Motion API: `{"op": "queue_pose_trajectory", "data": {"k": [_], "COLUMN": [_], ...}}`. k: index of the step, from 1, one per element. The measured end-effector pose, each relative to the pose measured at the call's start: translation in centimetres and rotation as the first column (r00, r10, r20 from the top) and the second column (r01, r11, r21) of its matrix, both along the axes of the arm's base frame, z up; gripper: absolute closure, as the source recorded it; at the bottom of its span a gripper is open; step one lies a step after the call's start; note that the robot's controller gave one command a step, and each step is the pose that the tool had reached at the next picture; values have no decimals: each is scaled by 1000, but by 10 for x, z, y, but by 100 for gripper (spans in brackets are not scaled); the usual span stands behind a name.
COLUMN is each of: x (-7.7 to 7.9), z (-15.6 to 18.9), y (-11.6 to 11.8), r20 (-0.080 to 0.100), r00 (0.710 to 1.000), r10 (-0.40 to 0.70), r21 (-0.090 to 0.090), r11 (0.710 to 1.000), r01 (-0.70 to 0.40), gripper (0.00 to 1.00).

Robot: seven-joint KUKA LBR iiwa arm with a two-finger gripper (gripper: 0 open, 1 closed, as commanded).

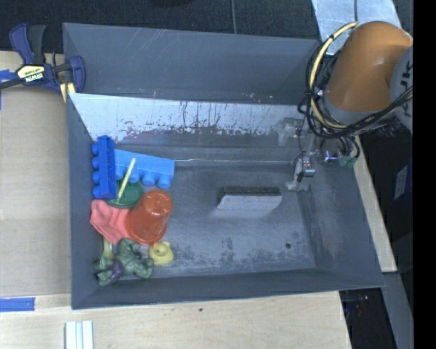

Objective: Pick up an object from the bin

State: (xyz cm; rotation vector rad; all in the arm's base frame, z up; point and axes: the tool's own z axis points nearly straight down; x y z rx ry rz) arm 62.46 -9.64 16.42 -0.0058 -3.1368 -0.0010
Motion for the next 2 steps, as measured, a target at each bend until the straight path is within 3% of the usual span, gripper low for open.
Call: {"op": "queue_pose_trajectory", "data": {"k": [1,2], "x": [2,-13], "z": [5,-87], "y": [0,47], "r20": [8,8], "r00": [1000,1000], "r10": [2,-11], "r21": [-1,-3], "r11": [1000,1000], "r01": [-2,11], "gripper": [0,0]}}
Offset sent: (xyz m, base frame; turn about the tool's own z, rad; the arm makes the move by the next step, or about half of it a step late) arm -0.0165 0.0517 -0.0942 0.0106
